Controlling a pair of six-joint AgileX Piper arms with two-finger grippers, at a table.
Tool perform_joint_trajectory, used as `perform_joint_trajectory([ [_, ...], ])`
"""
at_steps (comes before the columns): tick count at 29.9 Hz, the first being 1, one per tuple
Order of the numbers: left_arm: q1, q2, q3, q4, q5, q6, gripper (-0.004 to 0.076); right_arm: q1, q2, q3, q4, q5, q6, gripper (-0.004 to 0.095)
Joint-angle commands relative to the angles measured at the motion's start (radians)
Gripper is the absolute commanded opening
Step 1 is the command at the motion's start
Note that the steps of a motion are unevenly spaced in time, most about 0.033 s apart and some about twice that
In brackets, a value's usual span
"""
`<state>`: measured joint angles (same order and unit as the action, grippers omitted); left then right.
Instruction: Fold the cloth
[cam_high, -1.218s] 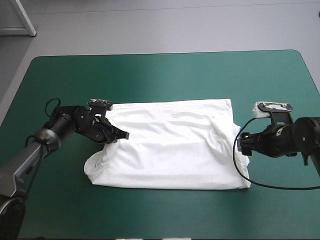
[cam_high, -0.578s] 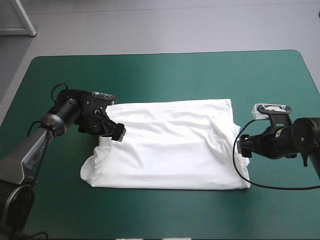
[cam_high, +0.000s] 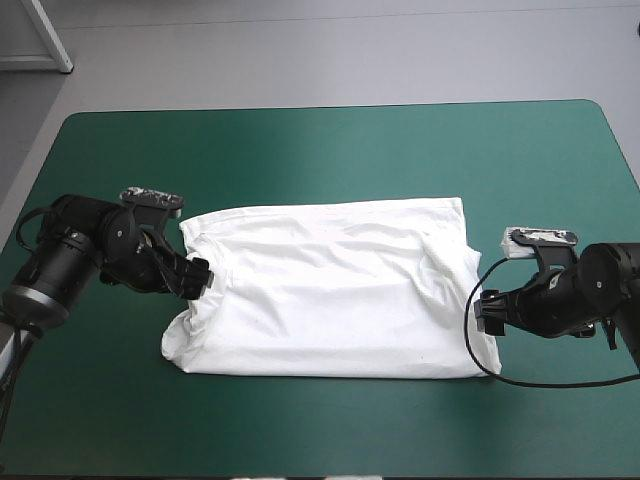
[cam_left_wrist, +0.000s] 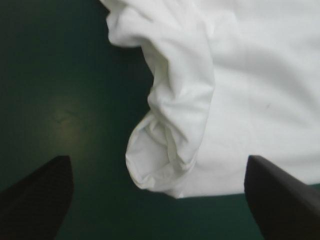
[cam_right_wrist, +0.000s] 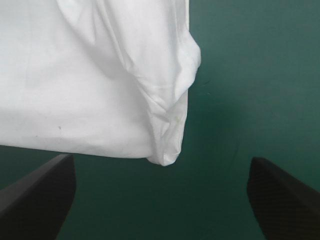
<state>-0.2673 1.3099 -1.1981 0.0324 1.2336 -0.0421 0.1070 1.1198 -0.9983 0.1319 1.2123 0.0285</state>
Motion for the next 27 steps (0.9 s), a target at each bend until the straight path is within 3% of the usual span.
perform_joint_trajectory([
  [1,-0.004,-0.041,0.084,-0.008,0.055,-0.024,0.0672,-0.001,-0.013,-0.023,0.006,-0.003,0.002,0.0876],
  [4,-0.004,-0.041,0.190,-0.008,0.043,-0.040,0.0672,-0.001,-0.013,-0.023,0.006,0.001,0.008,0.0876],
  [9,-0.004,-0.037,0.311,-0.014,-0.101,-0.061,0.0672,-0.001,-0.013,-0.023,0.006,0.001,0.008,0.0876],
  [22,-0.004,0.141,0.401,-0.103,-0.313,-0.059,0.0671,-0.001,-0.013,-0.023,0.006,0.004,0.007,0.0876],
  [24,-0.004,0.166,0.401,-0.119,-0.316,-0.053,0.0650,-0.001,-0.006,-0.023,0.011,0.004,0.007,0.0876],
  [27,-0.006,0.179,0.401,-0.172,-0.313,-0.034,0.0521,-0.001,0.011,-0.016,0.046,0.004,0.010,0.0876],
])
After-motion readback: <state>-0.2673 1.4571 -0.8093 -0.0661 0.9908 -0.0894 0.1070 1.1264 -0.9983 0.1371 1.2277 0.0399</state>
